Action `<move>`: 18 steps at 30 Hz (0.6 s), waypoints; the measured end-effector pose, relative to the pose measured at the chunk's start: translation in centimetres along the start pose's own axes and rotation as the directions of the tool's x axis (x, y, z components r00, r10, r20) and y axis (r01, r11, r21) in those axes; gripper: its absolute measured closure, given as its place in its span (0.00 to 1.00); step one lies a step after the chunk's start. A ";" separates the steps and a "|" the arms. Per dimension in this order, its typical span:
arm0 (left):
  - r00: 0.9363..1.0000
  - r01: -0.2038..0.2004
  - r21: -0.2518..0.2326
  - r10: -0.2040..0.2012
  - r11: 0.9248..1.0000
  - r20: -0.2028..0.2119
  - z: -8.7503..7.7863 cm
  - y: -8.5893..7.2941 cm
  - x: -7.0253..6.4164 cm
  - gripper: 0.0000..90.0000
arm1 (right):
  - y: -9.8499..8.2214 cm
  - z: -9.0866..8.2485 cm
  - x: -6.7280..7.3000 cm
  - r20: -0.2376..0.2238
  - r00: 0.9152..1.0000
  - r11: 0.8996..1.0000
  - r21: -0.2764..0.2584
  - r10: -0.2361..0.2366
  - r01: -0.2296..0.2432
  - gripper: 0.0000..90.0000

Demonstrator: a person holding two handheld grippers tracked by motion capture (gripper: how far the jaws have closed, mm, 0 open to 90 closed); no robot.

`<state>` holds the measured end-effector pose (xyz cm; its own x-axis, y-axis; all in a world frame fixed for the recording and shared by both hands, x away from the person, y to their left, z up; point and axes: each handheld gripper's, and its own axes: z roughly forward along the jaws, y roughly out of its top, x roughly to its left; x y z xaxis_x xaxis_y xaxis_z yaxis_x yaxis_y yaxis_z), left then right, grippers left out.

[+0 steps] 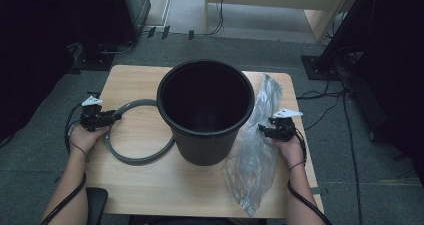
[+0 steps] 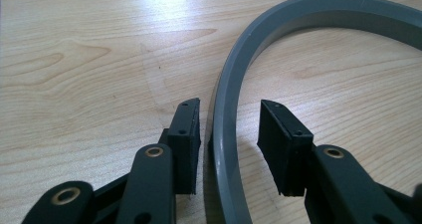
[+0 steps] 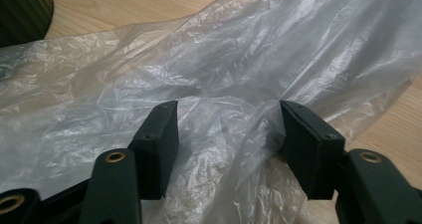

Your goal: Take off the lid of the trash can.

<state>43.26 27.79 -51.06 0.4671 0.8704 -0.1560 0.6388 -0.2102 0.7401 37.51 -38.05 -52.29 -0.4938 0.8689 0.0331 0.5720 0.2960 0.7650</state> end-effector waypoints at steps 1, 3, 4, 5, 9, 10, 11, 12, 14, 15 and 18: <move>1.000 0.000 -0.001 0.000 1.000 0.000 0.0 0.0 0.0 0.66 | 0.0 0.0 0.0 -0.003 1.000 1.000 -0.001 -0.001 0.001 0.49; 1.000 0.004 -0.003 -0.004 1.000 0.002 0.0 0.0 0.0 0.64 | 0.0 0.0 0.1 -0.004 1.000 1.000 -0.001 -0.004 0.004 0.50; 1.000 0.007 -0.005 -0.007 1.000 0.003 0.0 0.0 0.0 0.63 | 0.0 0.0 0.1 -0.006 1.000 1.000 -0.004 -0.008 0.008 0.52; 1.000 0.008 -0.007 -0.008 1.000 0.003 0.0 0.0 0.0 0.62 | 0.0 0.0 0.1 -0.009 1.000 1.000 -0.002 -0.005 0.005 0.53; 1.000 0.010 -0.009 -0.010 1.000 -0.004 0.1 0.0 -0.1 0.55 | 0.2 0.2 0.3 -0.013 1.000 1.000 -0.007 -0.010 0.009 0.58; 1.000 0.008 -0.008 -0.008 1.000 -0.007 0.1 0.0 -0.2 0.54 | 0.2 0.2 0.5 -0.009 1.000 1.000 -0.007 -0.003 0.003 0.60; 1.000 -0.001 -0.004 0.001 1.000 -0.008 0.1 0.0 -0.3 0.53 | 0.2 0.2 0.6 -0.007 1.000 1.000 -0.009 0.001 -0.001 0.63; 1.000 -0.003 -0.004 0.002 1.000 -0.008 0.1 0.0 -0.3 0.53 | 0.2 0.2 0.7 -0.006 1.000 1.000 -0.008 0.005 -0.005 0.66; 1.000 0.000 -0.002 0.000 1.000 -0.008 0.2 0.1 -0.4 0.52 | 0.3 0.3 0.8 -0.016 1.000 1.000 -0.012 -0.003 0.003 0.71; 1.000 -0.002 -0.003 0.002 1.000 -0.008 0.2 0.1 -0.4 0.51 | 0.3 0.3 0.8 -0.017 1.000 1.000 -0.013 -0.007 0.007 0.73; 1.000 0.003 -0.013 -0.003 1.000 -0.005 0.1 0.3 -0.5 0.50 | 0.3 0.4 0.9 -0.025 1.000 1.000 -0.014 -0.008 0.008 0.80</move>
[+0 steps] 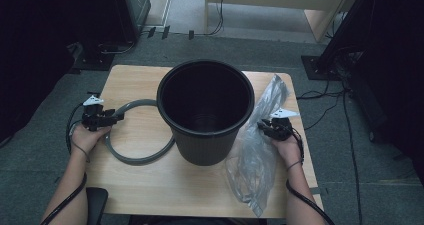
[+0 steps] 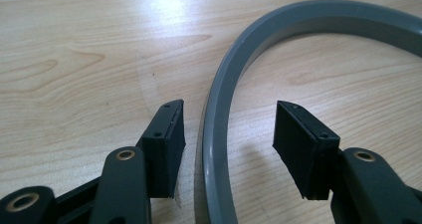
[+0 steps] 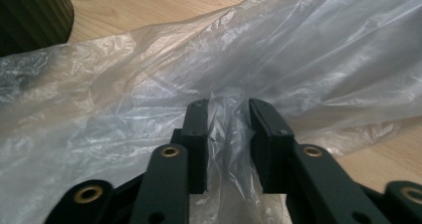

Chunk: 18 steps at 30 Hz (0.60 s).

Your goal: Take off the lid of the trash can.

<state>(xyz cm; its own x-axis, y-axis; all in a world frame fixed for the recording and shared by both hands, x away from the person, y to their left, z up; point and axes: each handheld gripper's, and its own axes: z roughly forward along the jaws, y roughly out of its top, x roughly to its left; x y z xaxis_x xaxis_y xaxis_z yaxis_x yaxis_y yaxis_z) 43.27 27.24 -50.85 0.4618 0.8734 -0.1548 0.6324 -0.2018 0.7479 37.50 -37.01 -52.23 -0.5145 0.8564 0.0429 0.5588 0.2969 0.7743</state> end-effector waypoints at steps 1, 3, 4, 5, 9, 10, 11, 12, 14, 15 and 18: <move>1.000 0.005 -0.003 -0.005 1.000 0.004 -0.1 0.1 0.0 0.50 | 0.0 0.0 0.0 0.002 1.000 1.000 0.000 0.007 -0.007 0.83; 1.000 0.009 -0.010 -0.009 1.000 0.009 -0.2 0.2 -0.1 0.49 | 0.1 0.0 -0.3 0.000 1.000 1.000 -0.002 0.029 -0.029 0.88; 1.000 0.008 -0.011 -0.008 1.000 0.010 -0.2 0.2 -0.1 0.49 | 0.1 0.0 -0.4 -0.009 0.999 0.999 0.001 0.047 -0.047 0.91; 1.000 0.009 -0.015 -0.009 1.000 0.010 -0.2 0.2 -0.2 0.49 | 0.1 0.1 -0.4 -0.013 0.999 0.999 0.000 0.051 -0.051 0.92; 1.000 0.013 -0.025 -0.013 1.000 0.013 -0.4 0.4 -0.3 0.48 | 0.3 0.1 -0.2 -0.018 0.999 1.000 0.015 0.028 -0.027 0.96; 1.000 0.011 -0.025 -0.011 1.000 0.011 -0.5 0.4 -0.3 0.48 | 0.4 0.0 -0.1 -0.018 1.000 1.000 0.019 0.016 -0.016 0.96; 1.000 0.010 -0.029 -0.010 1.000 0.012 -0.5 0.4 -0.4 0.48 | 0.6 0.0 0.0 -0.021 1.000 1.000 0.022 0.006 -0.006 0.97; 1.000 0.008 -0.028 -0.008 1.000 0.012 -0.5 0.5 -0.4 0.47 | 0.7 -0.1 0.1 -0.026 1.000 1.000 0.022 -0.003 0.004 0.97; 1.000 0.005 -0.029 -0.005 1.000 0.015 -0.6 0.5 -0.5 0.47 | 1.0 -0.2 0.3 -0.033 0.999 1.000 0.015 -0.019 0.019 0.97; 1.000 0.005 -0.028 -0.004 1.000 0.015 -0.6 0.5 -0.5 0.47 | 1.1 -0.2 0.4 -0.035 0.999 1.000 0.010 -0.020 0.021 0.97; 1.000 0.000 -0.029 0.001 1.000 0.017 -0.7 0.7 -0.7 0.47 | 1.3 -0.4 0.5 -0.039 0.999 1.000 0.002 -0.011 0.011 0.97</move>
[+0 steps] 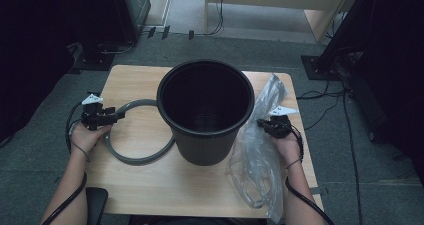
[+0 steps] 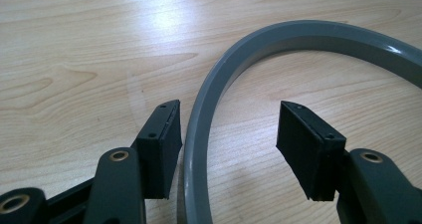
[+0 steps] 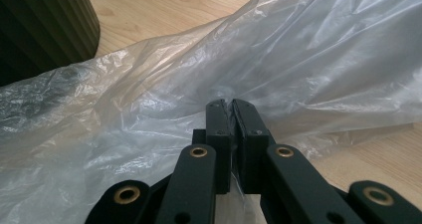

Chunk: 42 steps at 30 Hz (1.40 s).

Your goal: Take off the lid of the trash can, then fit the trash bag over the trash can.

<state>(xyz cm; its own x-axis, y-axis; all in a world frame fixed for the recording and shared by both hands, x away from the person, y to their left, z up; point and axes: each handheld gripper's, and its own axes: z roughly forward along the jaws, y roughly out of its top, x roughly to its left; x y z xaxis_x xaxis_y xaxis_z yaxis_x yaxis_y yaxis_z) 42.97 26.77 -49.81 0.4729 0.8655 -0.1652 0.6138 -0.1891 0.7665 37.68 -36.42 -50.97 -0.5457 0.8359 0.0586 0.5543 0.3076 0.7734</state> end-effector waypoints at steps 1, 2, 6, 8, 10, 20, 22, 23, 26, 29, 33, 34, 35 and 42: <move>1.000 -0.003 0.000 0.003 1.000 0.001 0.0 0.1 -0.1 0.47 | 0.0 -0.1 0.0 -0.005 1.000 1.000 0.001 0.002 -0.002 0.97; 1.000 -0.004 0.000 0.004 1.000 0.002 -0.1 0.1 -0.1 0.47 | 0.1 -0.2 0.0 -0.011 1.000 1.000 0.002 0.004 -0.004 0.97; 1.000 0.006 0.004 -0.006 1.000 0.002 0.0 0.2 -0.2 0.46 | 0.3 -0.4 0.0 -0.018 1.000 1.000 0.000 0.006 -0.006 0.97; 1.000 -0.003 0.004 0.003 1.000 -0.002 -0.1 0.4 -0.3 0.46 | 0.4 -0.5 0.0 -0.026 1.000 1.000 -0.005 0.017 -0.017 0.97; 1.000 -0.002 -0.002 0.002 1.000 -0.002 -0.2 0.5 -0.4 0.46 | 0.5 -0.7 -0.1 -0.034 0.999 0.999 -0.015 0.033 -0.033 0.97; 1.000 -0.015 -0.012 0.015 1.000 0.017 -0.6 1.0 -1.1 0.45 | 1.0 -1.2 0.1 -0.072 0.996 0.998 -0.039 0.054 -0.057 0.97; 1.000 -0.015 -0.015 0.016 1.000 0.019 -0.6 1.1 -1.2 0.45 | 1.1 -1.3 0.2 -0.076 0.996 0.998 -0.042 0.052 -0.055 0.97; 1.000 -0.017 -0.015 0.017 1.000 0.021 -0.6 1.1 -1.3 0.45 | 1.2 -1.4 0.2 -0.076 0.996 0.998 -0.042 0.052 -0.055 0.97; 0.999 -0.018 -0.014 0.018 1.000 0.028 -0.6 1.2 -1.5 0.45 | 1.3 -1.5 0.4 -0.081 0.995 0.997 -0.044 0.053 -0.057 0.97; 0.999 -0.029 -0.002 0.029 1.000 0.030 -0.6 1.4 -1.8 0.45 | 1.5 -1.7 0.5 -0.085 0.995 0.998 -0.045 0.048 -0.052 0.97; 0.999 -0.033 0.001 0.033 0.999 0.036 -0.5 1.5 -2.0 0.45 | 1.7 -1.8 0.6 -0.091 0.994 0.997 -0.044 0.051 -0.056 0.97; 0.999 -0.032 0.001 0.032 0.999 0.038 -0.5 1.5 -2.1 0.45 | 1.7 -1.8 0.7 -0.093 0.994 0.997 -0.044 0.051 -0.056 0.97; 0.999 -0.032 0.004 0.032 0.999 0.040 -0.5 1.5 -2.1 0.45 | 1.7 -1.8 0.7 -0.095 0.994 0.998 -0.044 0.050 -0.054 0.97; 0.997 -0.032 0.010 0.031 0.999 0.064 -0.4 1.7 -2.6 0.45 | 2.0 -2.2 1.0 -0.109 0.993 0.997 -0.054 0.053 -0.059 0.97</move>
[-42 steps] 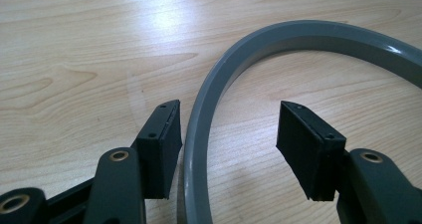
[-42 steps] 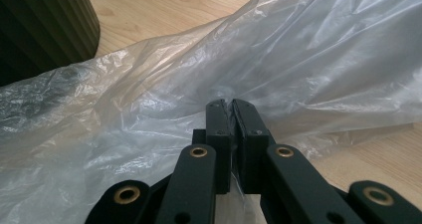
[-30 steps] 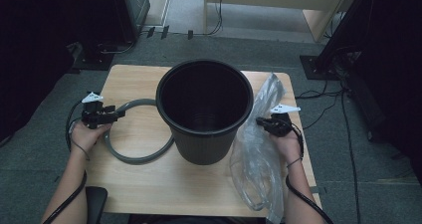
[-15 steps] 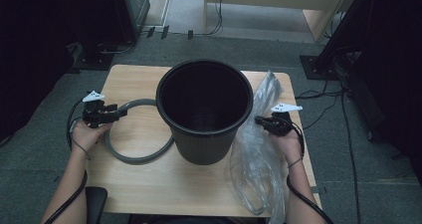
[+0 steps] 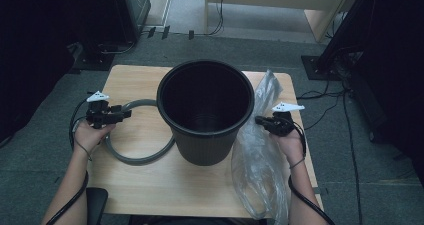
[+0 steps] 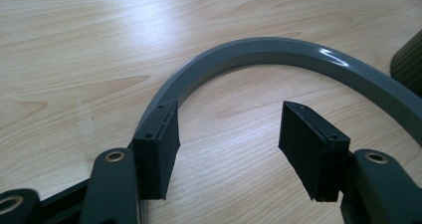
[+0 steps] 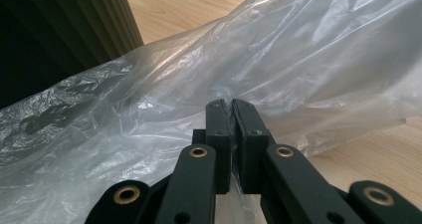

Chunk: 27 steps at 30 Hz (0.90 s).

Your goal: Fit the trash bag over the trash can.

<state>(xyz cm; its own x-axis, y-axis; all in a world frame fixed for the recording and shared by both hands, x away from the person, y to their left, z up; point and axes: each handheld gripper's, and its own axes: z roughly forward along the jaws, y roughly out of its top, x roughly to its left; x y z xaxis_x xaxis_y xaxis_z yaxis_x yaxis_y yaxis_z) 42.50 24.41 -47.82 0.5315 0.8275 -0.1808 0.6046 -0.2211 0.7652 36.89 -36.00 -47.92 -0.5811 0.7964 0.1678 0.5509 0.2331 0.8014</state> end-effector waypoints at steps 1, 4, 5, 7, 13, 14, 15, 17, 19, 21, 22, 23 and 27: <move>1.000 0.003 0.000 -0.003 1.000 0.003 0.0 0.0 0.0 0.45 | 0.0 0.0 0.0 -0.001 1.000 1.000 -0.001 -0.003 0.003 0.97; 1.000 0.007 0.003 -0.007 1.000 0.009 0.0 0.1 -0.2 0.45 | 0.1 -0.1 0.2 -0.008 1.000 1.000 -0.003 -0.007 0.007 0.97; 1.000 0.009 0.002 -0.010 1.000 0.012 0.1 0.1 -0.3 0.45 | 0.2 -0.1 0.2 -0.011 1.000 1.000 -0.004 -0.006 0.006 0.97; 1.000 0.006 0.005 -0.006 1.000 0.017 0.0 0.2 -0.4 0.45 | 0.3 -0.2 0.3 -0.013 1.000 1.000 -0.007 -0.009 0.009 0.97; 1.000 -0.008 0.005 0.008 1.000 0.028 0.0 0.5 -0.9 0.45 | 0.5 -0.3 0.6 -0.025 1.000 1.000 -0.019 -0.011 0.010 0.97; 1.000 -0.010 0.007 0.010 1.000 0.029 0.0 0.5 -1.0 0.45 | 0.6 -0.4 0.6 -0.027 1.000 1.000 -0.020 -0.010 0.009 0.97; 0.999 -0.015 0.008 0.014 1.000 0.030 0.0 0.5 -1.0 0.45 | 0.6 -0.4 0.6 -0.029 1.000 1.000 -0.022 -0.011 0.010 0.97; 0.999 -0.013 0.007 0.013 1.000 0.033 0.1 0.5 -1.2 0.45 | 0.7 -0.4 0.7 -0.032 0.999 1.000 -0.024 -0.010 0.009 0.97; 0.999 -0.020 0.007 0.020 1.000 0.036 0.0 0.6 -1.3 0.45 | 0.8 -0.5 0.8 -0.037 0.999 1.000 -0.027 -0.009 0.008 0.97; 0.999 -0.021 0.002 0.021 1.000 0.045 0.0 0.7 -1.5 0.45 | 0.9 -0.6 0.9 -0.042 0.999 1.000 -0.030 -0.002 0.001 0.97; 0.999 -0.023 0.001 0.023 1.000 0.046 0.0 0.7 -1.6 0.45 | 0.9 -0.6 0.9 -0.045 0.999 0.999 -0.035 0.003 -0.005 0.97; 0.998 -0.024 -0.001 0.024 1.000 0.051 0.0 0.8 -1.8 0.45 | 1.0 -0.6 1.0 -0.048 0.999 0.999 -0.037 0.005 -0.007 0.97; 0.996 -0.005 -0.015 0.006 1.000 0.089 0.0 1.2 -2.3 0.45 | 1.2 -0.7 1.2 -0.053 0.999 0.999 -0.042 0.011 -0.014 0.97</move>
<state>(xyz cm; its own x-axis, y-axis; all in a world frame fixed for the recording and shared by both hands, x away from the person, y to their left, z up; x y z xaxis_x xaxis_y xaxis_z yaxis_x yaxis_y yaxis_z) 41.99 22.27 -46.51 0.5859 0.7770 -0.2301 0.5931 -0.2176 0.7752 36.44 -35.19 -46.38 -0.6055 0.7685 0.2069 0.5334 0.1989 0.8222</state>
